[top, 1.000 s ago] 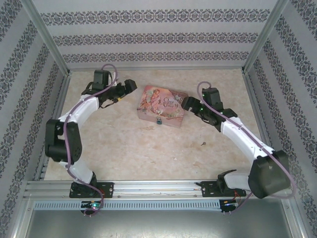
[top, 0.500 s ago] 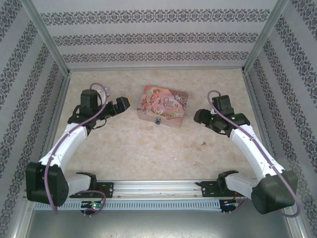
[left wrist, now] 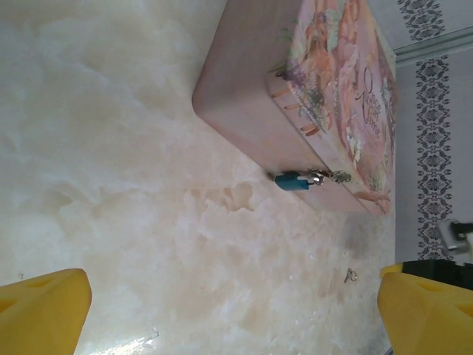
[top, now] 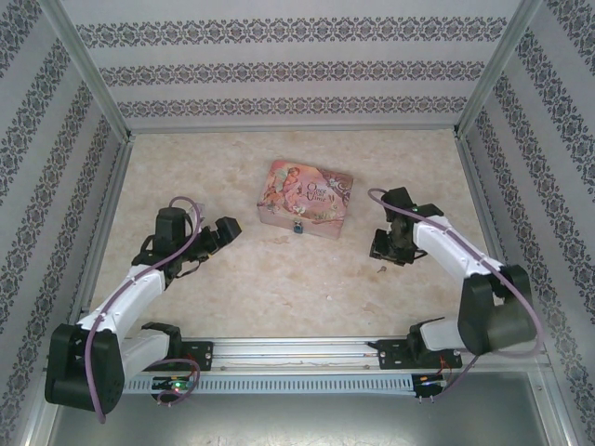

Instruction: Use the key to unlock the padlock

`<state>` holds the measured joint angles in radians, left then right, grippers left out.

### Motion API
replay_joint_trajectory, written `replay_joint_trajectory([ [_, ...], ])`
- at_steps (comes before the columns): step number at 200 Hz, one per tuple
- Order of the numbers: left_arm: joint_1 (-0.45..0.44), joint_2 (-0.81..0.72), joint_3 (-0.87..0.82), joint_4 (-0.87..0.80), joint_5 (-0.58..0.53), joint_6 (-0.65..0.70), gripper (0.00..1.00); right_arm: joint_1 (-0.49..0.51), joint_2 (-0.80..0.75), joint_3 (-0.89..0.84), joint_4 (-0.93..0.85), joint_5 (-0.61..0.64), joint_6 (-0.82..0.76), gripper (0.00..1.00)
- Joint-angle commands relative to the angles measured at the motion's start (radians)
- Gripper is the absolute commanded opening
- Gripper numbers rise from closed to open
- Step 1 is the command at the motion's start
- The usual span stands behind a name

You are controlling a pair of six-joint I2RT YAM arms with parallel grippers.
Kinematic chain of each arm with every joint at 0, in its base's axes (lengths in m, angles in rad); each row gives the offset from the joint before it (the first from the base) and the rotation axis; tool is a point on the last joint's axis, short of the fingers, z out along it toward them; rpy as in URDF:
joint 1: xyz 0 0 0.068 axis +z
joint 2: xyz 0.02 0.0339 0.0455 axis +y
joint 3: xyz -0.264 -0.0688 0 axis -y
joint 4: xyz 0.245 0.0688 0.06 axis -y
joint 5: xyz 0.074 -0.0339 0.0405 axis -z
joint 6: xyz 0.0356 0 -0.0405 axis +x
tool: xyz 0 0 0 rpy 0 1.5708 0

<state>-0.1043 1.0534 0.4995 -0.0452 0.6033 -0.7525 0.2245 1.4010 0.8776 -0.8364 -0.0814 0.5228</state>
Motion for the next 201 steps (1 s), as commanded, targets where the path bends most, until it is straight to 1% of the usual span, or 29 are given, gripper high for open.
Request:
replay_joint_trajectory([
  [1,0.003,-0.023,0.025,0.007,0.021,0.027,0.99,-0.006,0.028,0.03,-0.062,0.051,-0.046,0.37],
  [30,0.003,-0.035,0.027,-0.011,0.025,0.05,0.99,-0.007,0.074,0.025,-0.044,0.04,-0.065,0.36],
  [63,0.003,-0.057,0.016,-0.018,0.036,0.061,0.99,-0.007,0.158,0.063,-0.08,0.038,-0.091,0.32],
  [94,0.003,-0.081,-0.003,0.009,0.034,0.04,0.99,-0.019,0.172,0.071,-0.087,0.056,-0.095,0.31],
  [117,0.003,-0.091,-0.011,0.04,0.042,0.017,0.99,-0.025,0.221,0.092,-0.1,0.046,-0.118,0.3],
  [154,0.004,-0.107,-0.009,0.024,0.035,0.017,0.99,-0.028,0.283,0.098,-0.091,0.035,-0.136,0.28],
  [166,0.003,-0.108,-0.006,0.018,0.033,0.016,0.99,-0.03,0.294,0.098,-0.086,0.034,-0.14,0.25],
  [201,0.003,-0.108,-0.005,0.018,0.023,0.007,0.99,-0.04,0.306,0.093,-0.076,0.036,-0.154,0.09],
])
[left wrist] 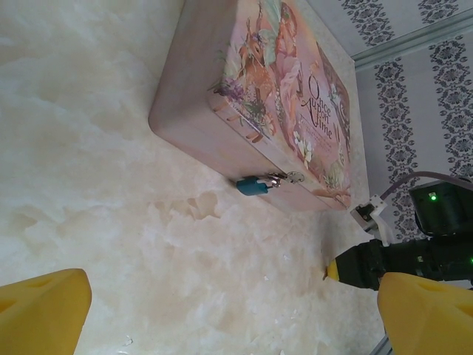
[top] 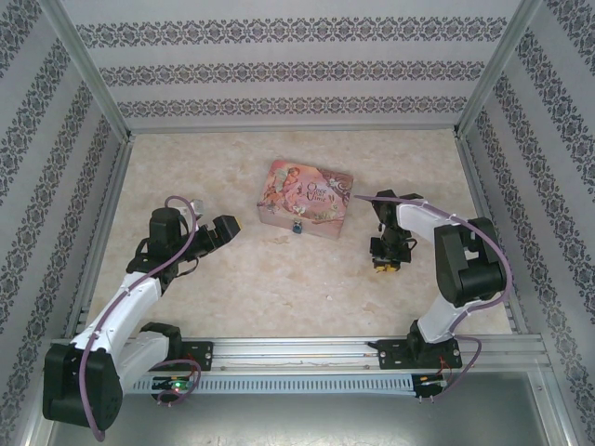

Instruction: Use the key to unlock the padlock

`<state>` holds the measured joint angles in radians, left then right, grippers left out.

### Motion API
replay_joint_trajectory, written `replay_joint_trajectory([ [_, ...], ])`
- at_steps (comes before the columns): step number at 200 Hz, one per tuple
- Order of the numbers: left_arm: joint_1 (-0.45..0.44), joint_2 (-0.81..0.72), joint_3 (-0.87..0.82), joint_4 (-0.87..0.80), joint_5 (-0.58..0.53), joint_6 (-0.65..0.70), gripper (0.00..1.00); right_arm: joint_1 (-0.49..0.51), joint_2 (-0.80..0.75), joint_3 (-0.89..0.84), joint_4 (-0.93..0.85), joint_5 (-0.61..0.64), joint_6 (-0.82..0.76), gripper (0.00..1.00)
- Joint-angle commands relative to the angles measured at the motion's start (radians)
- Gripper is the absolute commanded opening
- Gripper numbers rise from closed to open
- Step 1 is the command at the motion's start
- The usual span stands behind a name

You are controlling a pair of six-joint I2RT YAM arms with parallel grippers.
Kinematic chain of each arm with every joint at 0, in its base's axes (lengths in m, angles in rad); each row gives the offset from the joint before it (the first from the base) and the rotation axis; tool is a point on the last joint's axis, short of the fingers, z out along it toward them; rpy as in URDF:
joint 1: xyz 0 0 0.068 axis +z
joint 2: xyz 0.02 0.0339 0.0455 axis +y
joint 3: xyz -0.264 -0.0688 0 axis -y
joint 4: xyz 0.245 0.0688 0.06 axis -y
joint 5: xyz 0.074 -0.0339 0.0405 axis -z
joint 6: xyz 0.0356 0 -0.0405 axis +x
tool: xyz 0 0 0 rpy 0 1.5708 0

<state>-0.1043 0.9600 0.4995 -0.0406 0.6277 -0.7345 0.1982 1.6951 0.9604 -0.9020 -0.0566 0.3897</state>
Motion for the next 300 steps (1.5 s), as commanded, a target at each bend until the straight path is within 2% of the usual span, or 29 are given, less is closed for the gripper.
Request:
replay_joint_trajectory([
  [1,0.003,-0.014,-0.005,0.014,-0.003,-0.011,0.99,-0.013,0.012,0.009,-0.011,0.011,-0.022,0.09],
  [19,0.003,-0.014,-0.004,0.016,-0.009,-0.014,0.99,-0.016,0.007,0.005,-0.012,0.012,-0.031,0.0],
  [84,0.003,-0.014,0.018,0.039,-0.022,-0.031,0.99,-0.018,-0.142,0.013,-0.009,-0.025,-0.04,0.0],
  [110,0.003,-0.011,0.018,0.099,-0.016,-0.071,0.99,-0.023,-0.209,0.027,0.015,-0.089,-0.023,0.0],
  [135,0.002,-0.006,0.022,0.168,0.0,-0.111,1.0,-0.031,-0.277,0.034,0.089,-0.213,0.031,0.0],
  [170,-0.031,0.022,0.063,0.223,0.03,-0.11,0.96,-0.033,-0.365,-0.014,0.317,-0.435,0.233,0.0],
  [200,-0.095,0.069,0.115,0.262,0.018,-0.098,0.89,-0.026,-0.45,-0.151,0.665,-0.577,0.539,0.0],
  [215,-0.128,0.103,0.146,0.283,0.015,-0.094,0.84,-0.019,-0.487,-0.214,0.793,-0.588,0.665,0.0],
  [238,-0.186,0.151,0.186,0.333,-0.011,-0.089,0.77,-0.013,-0.523,-0.263,0.897,-0.588,0.792,0.0],
  [269,-0.261,0.219,0.232,0.382,-0.056,-0.079,0.75,0.002,-0.545,-0.28,0.963,-0.6,0.906,0.0],
  [300,-0.32,0.279,0.293,0.361,-0.08,-0.027,0.72,0.044,-0.586,-0.356,1.094,-0.545,1.077,0.0],
])
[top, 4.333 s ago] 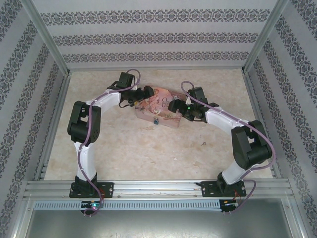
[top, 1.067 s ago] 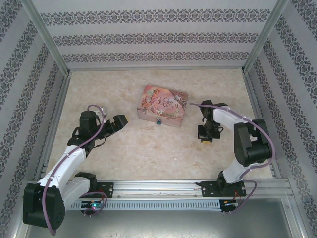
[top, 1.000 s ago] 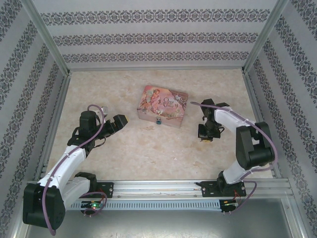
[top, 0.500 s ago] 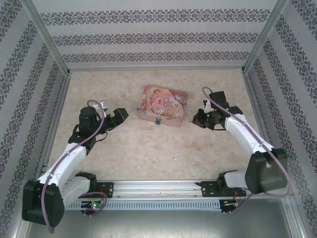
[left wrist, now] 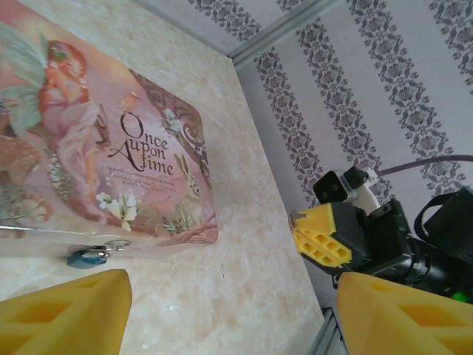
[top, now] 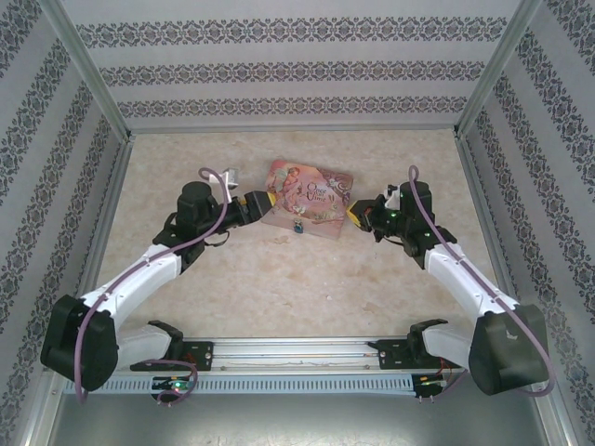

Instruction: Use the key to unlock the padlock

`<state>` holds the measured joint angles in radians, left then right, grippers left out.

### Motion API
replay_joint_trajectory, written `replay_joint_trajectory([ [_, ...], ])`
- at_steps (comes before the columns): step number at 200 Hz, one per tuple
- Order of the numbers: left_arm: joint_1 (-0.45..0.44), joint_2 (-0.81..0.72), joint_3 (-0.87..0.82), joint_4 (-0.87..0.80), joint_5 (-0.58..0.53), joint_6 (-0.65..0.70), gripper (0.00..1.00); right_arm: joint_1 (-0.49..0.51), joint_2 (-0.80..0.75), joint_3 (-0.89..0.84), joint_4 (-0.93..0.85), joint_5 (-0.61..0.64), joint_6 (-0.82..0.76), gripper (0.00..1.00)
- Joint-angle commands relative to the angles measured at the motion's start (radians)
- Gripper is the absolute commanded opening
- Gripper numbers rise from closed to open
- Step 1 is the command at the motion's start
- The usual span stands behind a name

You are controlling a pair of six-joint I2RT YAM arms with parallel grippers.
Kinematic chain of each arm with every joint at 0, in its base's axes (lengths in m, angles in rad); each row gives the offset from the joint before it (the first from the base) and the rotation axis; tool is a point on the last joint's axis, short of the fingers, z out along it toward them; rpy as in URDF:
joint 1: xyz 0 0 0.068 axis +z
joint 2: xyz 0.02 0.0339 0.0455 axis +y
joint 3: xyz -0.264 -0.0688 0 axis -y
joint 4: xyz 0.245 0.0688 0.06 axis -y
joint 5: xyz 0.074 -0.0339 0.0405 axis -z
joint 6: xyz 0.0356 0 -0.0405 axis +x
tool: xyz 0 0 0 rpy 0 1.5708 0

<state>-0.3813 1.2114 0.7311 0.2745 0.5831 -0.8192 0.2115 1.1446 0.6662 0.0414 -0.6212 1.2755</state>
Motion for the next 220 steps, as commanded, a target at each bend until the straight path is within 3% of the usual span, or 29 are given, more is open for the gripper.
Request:
replay_joint_trajectory([
  [1,-0.047,0.029,0.063,0.044,-0.036,0.059,0.72,0.032,-0.036,-0.065,0.154,0.021,0.198,0.0],
  [41,-0.145,0.077,0.129,0.004,-0.12,0.125,0.7,0.101,-0.048,-0.101,0.236,0.096,0.352,0.0],
  [80,-0.211,0.164,0.21,-0.015,-0.118,0.154,0.65,0.186,-0.04,-0.112,0.286,0.17,0.413,0.0],
  [220,-0.319,0.29,0.326,-0.126,-0.16,0.22,0.48,0.301,-0.089,-0.14,0.298,0.285,0.42,0.0],
])
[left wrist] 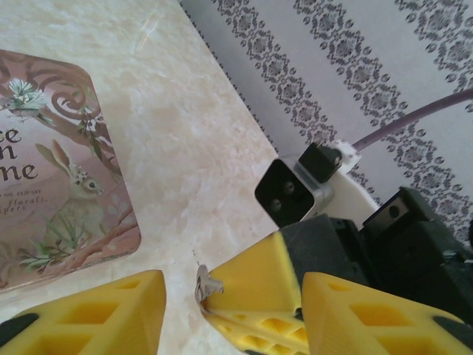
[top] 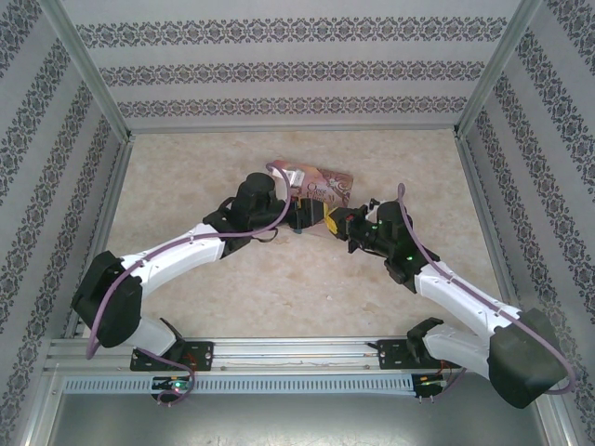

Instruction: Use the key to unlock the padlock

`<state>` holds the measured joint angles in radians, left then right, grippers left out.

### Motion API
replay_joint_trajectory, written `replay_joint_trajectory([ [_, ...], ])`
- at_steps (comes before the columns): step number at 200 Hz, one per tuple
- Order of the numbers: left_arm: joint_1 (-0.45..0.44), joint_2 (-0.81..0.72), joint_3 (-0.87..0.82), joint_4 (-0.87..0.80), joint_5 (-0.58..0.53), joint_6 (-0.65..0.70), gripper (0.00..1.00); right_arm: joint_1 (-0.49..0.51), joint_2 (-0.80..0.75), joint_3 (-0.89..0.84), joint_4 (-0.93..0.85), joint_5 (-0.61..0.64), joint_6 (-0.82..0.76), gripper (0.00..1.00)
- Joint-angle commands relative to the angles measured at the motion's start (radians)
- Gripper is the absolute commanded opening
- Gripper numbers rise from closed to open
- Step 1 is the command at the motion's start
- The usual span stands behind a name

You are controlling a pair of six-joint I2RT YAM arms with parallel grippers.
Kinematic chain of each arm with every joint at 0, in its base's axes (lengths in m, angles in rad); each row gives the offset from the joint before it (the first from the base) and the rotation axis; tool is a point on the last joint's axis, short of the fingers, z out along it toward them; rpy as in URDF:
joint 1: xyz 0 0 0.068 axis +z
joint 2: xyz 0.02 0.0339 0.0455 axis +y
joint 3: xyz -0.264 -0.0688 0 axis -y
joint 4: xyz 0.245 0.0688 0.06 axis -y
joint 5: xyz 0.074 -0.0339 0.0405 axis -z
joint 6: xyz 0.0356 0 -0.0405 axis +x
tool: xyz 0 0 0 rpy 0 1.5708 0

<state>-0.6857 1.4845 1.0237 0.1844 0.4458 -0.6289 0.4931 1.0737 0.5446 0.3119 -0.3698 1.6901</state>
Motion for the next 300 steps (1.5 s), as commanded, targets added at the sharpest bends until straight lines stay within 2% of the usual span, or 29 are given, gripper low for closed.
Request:
replay_joint_trajectory([
  [1,-0.015,0.017,0.033,-0.036,-0.022,0.029,0.47,0.02,-0.017,-0.019,0.027,0.035,0.005,0.0],
  [34,-0.017,0.023,0.031,-0.034,-0.027,0.026,0.41,0.044,-0.021,-0.023,0.029,0.052,0.006,0.0],
  [58,-0.018,0.021,0.029,-0.025,-0.029,0.022,0.3,0.054,-0.023,-0.025,0.029,0.061,0.01,0.0],
  [84,-0.018,0.021,0.024,-0.023,-0.03,0.019,0.24,0.065,-0.022,-0.029,0.037,0.069,0.02,0.0],
  [121,-0.021,0.017,0.018,-0.022,-0.038,0.017,0.21,0.07,-0.025,-0.034,0.056,0.083,0.038,0.0],
  [159,-0.021,-0.01,0.014,-0.041,-0.064,0.019,0.0,0.064,-0.012,-0.016,0.075,0.063,0.013,0.0],
  [167,-0.02,-0.022,0.011,-0.049,-0.077,0.019,0.0,0.062,-0.009,-0.008,0.075,0.056,-0.005,0.0],
  [191,-0.01,-0.065,0.01,-0.085,-0.096,0.015,0.0,0.046,-0.003,0.022,0.057,0.025,-0.069,0.25],
  [221,0.054,-0.108,0.024,-0.15,-0.024,-0.018,0.0,-0.01,-0.021,0.06,-0.015,-0.026,-0.207,0.41],
  [249,0.131,-0.131,0.035,-0.22,0.093,0.01,0.0,-0.156,-0.038,0.094,-0.111,-0.17,-0.4,0.45],
  [272,0.161,-0.145,0.037,-0.267,0.158,0.033,0.0,-0.282,-0.05,0.128,-0.135,-0.313,-0.564,0.47],
  [300,0.165,-0.154,0.028,-0.274,0.182,0.018,0.0,-0.324,-0.041,0.178,-0.141,-0.454,-0.766,0.53],
])
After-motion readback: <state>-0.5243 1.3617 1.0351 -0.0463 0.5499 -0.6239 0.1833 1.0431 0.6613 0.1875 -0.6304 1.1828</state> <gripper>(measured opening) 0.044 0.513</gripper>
